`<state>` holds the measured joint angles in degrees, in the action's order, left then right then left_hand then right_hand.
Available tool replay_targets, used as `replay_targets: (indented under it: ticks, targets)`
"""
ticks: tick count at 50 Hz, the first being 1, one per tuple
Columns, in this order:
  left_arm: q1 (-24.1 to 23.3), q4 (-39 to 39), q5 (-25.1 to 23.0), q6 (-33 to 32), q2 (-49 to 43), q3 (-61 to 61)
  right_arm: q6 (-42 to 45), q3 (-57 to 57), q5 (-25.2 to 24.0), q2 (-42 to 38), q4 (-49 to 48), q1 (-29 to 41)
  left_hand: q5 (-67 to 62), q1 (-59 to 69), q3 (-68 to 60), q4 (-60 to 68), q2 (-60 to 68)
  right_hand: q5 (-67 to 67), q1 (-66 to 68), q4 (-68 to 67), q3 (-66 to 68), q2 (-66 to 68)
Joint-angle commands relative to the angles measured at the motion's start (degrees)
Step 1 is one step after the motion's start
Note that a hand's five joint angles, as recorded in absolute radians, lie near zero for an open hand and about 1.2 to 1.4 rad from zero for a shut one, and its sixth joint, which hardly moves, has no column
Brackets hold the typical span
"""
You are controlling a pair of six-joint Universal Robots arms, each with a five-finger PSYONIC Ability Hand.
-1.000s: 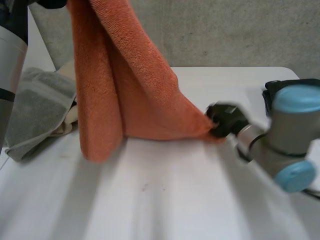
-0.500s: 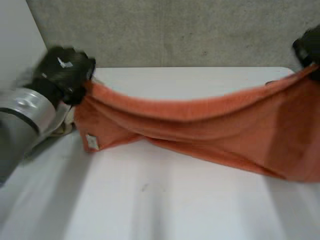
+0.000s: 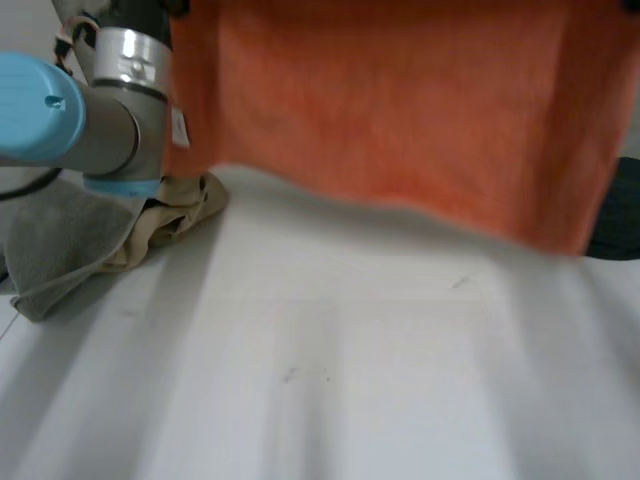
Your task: Fold the laundry.
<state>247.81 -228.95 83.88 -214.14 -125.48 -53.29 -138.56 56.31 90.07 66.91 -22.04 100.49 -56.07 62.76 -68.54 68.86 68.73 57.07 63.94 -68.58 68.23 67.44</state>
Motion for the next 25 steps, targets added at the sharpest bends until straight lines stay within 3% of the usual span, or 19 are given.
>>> replay_targets:
  ticks: [1,11,18,25]
  targets:
    - [0.04,-1.24,1.90,4.17,1.55,-5.14,-0.22,7.66,-2.87,4.37,-2.49,0.67,-13.93,17.24,-11.46,11.14,11.27,12.93,16.06,-11.42,11.77,12.56]
    - [-0.04,-0.10,1.37,6.64,8.85,-31.50,-0.31,25.50,-5.34,4.37,7.62,0.05,-13.93,17.24,-11.46,11.14,11.27,12.93,16.06,-11.42,11.77,12.56]
    - [-0.22,-0.27,1.11,6.81,10.87,-47.07,-1.45,34.65,-10.52,1.04,8.94,-1.87,-13.93,17.24,-11.46,11.14,11.27,12.93,16.06,-11.42,11.77,12.56]
    - [-0.22,-0.27,1.37,7.07,12.63,-50.77,-13.39,32.73,-14.48,-6.53,10.26,-4.78,-13.93,17.24,-11.46,11.14,11.27,12.93,16.06,-11.42,11.77,12.56]
